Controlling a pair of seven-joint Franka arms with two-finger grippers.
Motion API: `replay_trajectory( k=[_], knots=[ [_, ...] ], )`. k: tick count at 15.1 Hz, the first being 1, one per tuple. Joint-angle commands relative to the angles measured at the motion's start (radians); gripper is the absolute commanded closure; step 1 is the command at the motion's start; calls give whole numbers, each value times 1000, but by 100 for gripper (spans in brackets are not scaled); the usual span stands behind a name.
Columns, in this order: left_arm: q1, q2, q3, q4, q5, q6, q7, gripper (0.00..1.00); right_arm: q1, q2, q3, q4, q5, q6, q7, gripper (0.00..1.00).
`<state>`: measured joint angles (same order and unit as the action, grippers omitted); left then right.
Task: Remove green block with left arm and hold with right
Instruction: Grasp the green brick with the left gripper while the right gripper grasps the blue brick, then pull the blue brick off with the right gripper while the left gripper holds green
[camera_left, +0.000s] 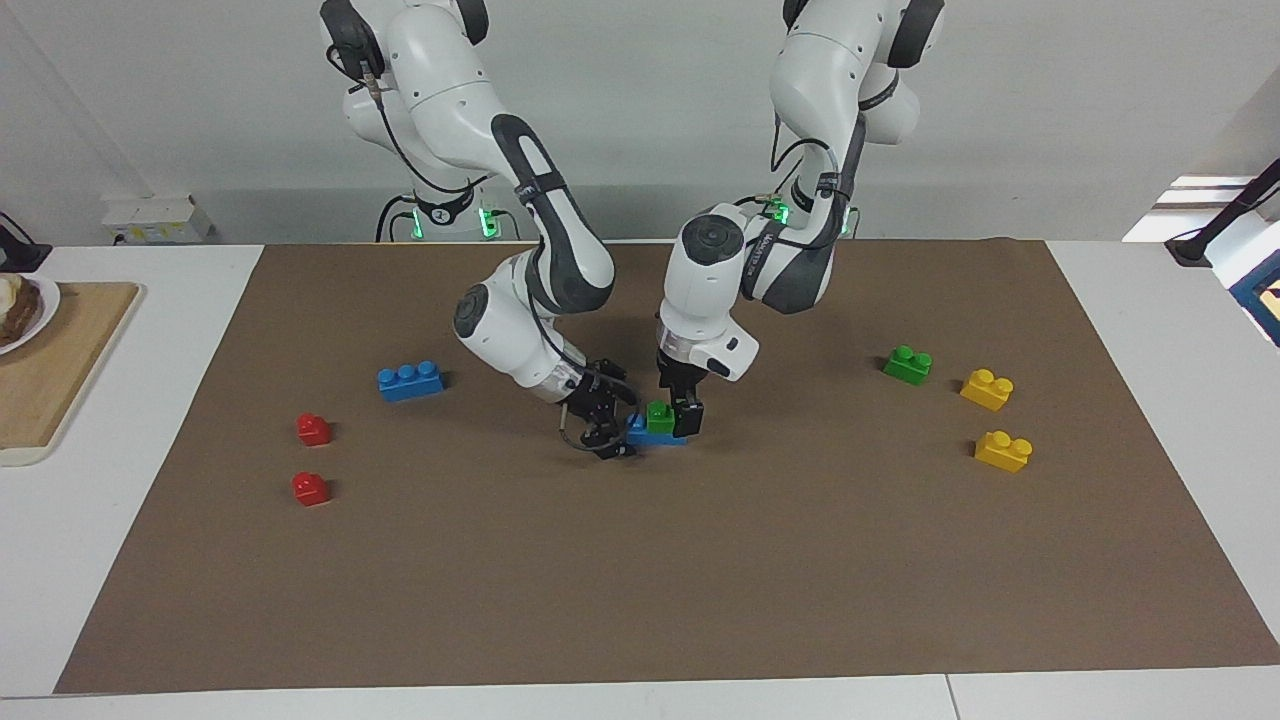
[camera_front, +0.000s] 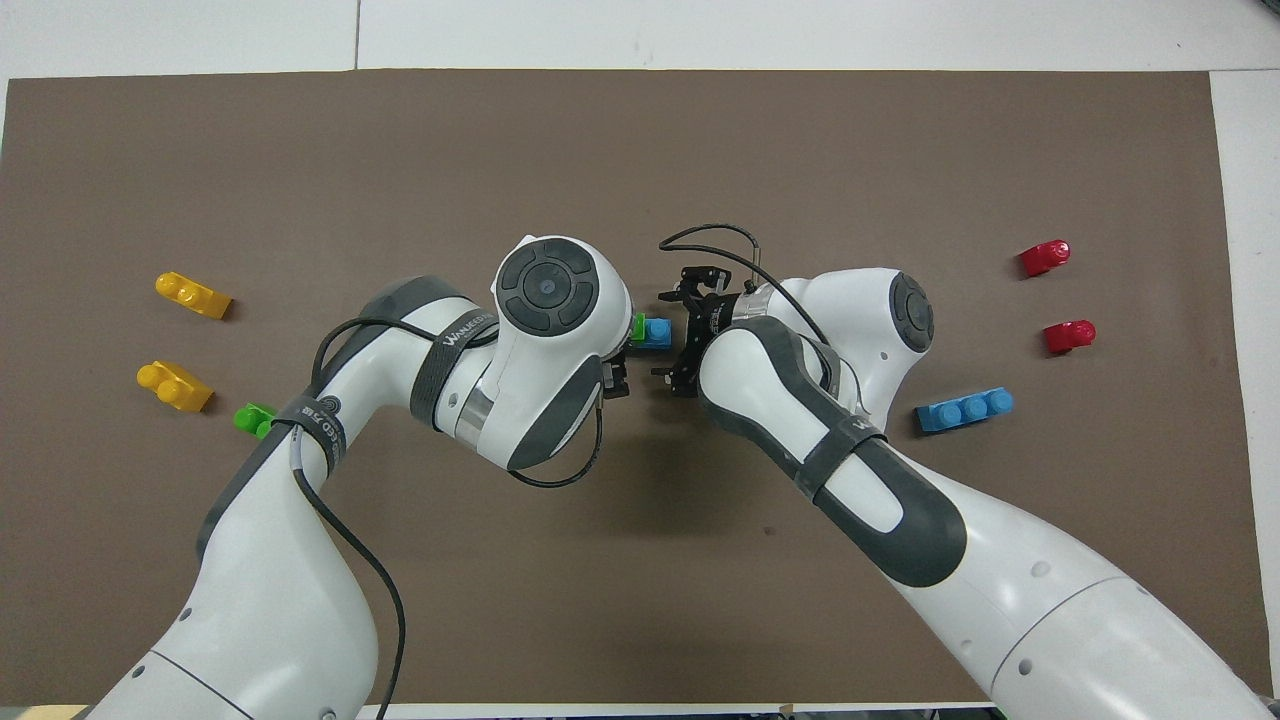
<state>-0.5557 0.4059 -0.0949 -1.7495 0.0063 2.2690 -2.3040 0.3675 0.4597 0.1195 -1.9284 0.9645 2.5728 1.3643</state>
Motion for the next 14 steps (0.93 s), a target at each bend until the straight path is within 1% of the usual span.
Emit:
replay_trajectory(
  k=[1, 2, 3, 4, 5, 6, 13, 14],
  knots=[
    [-15, 2, 14, -10, 18, 12, -25, 0, 30, 14, 0, 8, 65, 49, -1, 13],
    [-15, 2, 14, -11, 18, 12, -25, 0, 28, 14, 0, 8, 72, 49, -1, 21],
    [-15, 2, 14, -13, 18, 14, -25, 0, 28, 14, 0, 9, 75, 49, -1, 35],
    [-15, 2, 14, -16, 18, 12, -26, 0, 27, 14, 0, 12, 76, 47, -1, 55],
    [-15, 2, 14, -16, 18, 12, -25, 0, 27, 14, 0, 14, 76, 47, -1, 81],
    [-15, 2, 14, -19, 20, 12, -26, 0, 27, 14, 0, 15, 76, 47, 1, 100],
    [-15, 2, 15, -21, 20, 15, -40, 0, 31, 16, -1, 14, 77, 52, -14, 100],
    [-15, 2, 15, -21, 20, 15, -40, 2, 31, 16, -1, 12, 76, 55, -16, 100]
  ],
)
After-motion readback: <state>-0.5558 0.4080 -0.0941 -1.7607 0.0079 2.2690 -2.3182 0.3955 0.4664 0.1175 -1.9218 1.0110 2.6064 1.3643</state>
